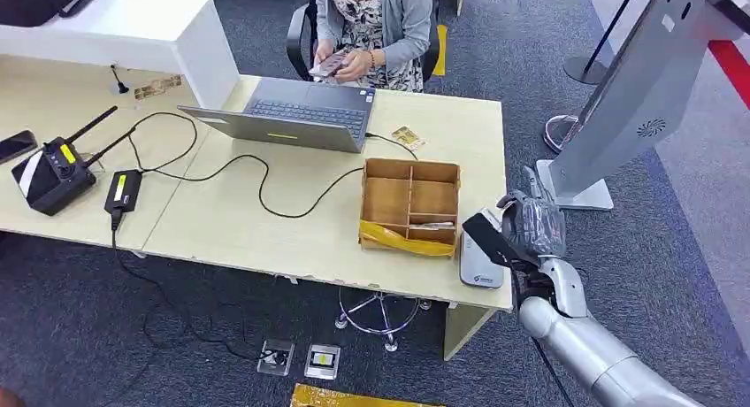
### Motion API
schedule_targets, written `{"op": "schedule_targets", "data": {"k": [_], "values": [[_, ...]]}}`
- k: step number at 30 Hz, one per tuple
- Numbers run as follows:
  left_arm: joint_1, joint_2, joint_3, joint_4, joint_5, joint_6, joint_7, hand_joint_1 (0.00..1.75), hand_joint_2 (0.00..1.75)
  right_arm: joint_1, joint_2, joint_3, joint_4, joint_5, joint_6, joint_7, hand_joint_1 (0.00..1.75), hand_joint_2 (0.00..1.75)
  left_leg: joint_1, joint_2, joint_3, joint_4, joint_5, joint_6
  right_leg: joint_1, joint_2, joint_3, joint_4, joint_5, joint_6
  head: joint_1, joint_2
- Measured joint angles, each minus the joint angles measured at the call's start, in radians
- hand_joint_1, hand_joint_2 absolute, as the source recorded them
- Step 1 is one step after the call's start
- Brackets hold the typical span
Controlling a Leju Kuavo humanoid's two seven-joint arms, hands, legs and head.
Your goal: Pass the card to the sensor for recognition and then transmit it.
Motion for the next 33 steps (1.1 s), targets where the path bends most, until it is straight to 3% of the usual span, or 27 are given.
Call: {"op": "schedule_targets", "data": {"k": [7,13,20,33], "values": [[0.0,-0.001,0.0,0.0,0.007,0.003,-0.018,0.0,0.0,0.016,-0.001,0.003,0.023,-0.027,0.013,-0.074,1.75,1.75,0.0,0.0,0.0,0.0,0.0,0.0,0.0,0.0,0.0,0.0,0.0,0.0,0.0,0.0],[0.0,-0.009,0.0,0.0,0.002,0.018,-0.019,0.0,0.0,0.016,0.035,0.018,0.04,-0.031,0.029,-0.111,1.75,1.75,0.0,0.0,0.0,0.0,0.0,0.0,0.0,0.0,0.0,0.0,0.0,0.0,0.0,0.0],[0.0,-0.017,0.0,0.0,-0.008,0.017,-0.006,0.0,0.0,0.02,0.064,0.037,0.058,-0.051,0.026,-0.119,1.75,1.75,0.0,0.0,0.0,0.0,0.0,0.0,0.0,0.0,0.0,0.0,0.0,0.0,0.0,0.0],[0.001,-0.017,0.0,0.0,-0.028,0.024,0.006,0.0,0.0,0.023,0.062,0.044,0.138,-0.175,0.044,-0.148,1.75,1.75,0.0,0.0,0.0,0.0,0.0,0.0,0.0,0.0,0.0,0.0,0.0,0.0,0.0,0.0]]}}
